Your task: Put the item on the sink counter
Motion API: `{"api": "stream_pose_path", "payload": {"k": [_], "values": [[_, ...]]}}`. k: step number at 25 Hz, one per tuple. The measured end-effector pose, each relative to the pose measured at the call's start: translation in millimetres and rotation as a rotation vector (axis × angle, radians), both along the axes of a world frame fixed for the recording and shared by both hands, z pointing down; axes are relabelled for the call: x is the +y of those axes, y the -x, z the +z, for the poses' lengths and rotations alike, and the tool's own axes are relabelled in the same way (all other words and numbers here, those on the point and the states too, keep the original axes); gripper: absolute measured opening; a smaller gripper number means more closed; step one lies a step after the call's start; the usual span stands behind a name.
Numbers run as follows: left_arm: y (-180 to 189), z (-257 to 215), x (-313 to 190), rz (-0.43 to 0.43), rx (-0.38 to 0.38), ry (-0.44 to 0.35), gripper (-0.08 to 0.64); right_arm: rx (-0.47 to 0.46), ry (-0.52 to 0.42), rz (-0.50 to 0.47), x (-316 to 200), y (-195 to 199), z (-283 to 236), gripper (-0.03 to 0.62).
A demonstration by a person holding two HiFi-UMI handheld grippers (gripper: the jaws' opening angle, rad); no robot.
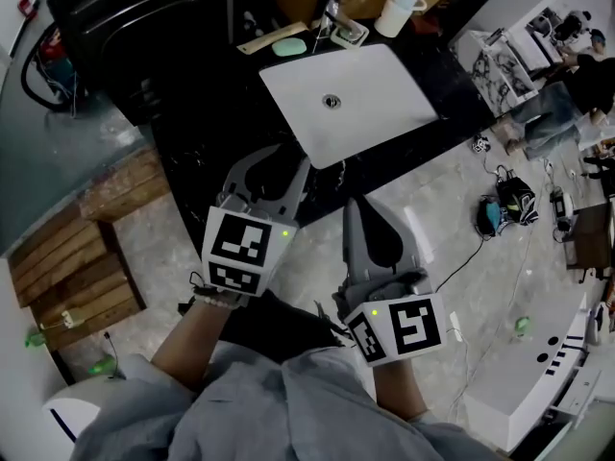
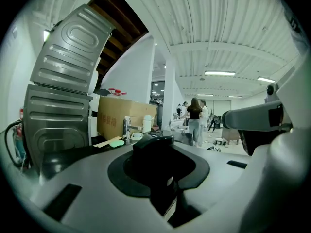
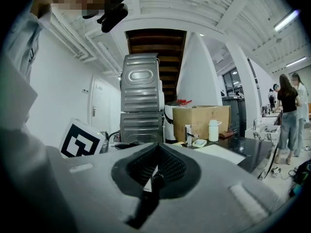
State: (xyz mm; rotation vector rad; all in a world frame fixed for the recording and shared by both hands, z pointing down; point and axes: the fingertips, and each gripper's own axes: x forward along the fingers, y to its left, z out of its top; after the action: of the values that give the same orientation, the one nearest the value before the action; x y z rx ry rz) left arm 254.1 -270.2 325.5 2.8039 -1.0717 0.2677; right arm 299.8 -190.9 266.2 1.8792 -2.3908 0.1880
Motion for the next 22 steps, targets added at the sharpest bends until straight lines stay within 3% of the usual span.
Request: {"api": "stream_pose_path", "payload": {"k": [11,22], "values": [[-23,46,-21,-0.067,-0.041,0.030,0.097,0.003,0.028,-0.001,-12,-11,11,-0.003],[-31,53,-27,-0.086,-0.037,-0.061,0.097,0.011,0.050,-0.014,-18,-12,17,-0.003]]}}
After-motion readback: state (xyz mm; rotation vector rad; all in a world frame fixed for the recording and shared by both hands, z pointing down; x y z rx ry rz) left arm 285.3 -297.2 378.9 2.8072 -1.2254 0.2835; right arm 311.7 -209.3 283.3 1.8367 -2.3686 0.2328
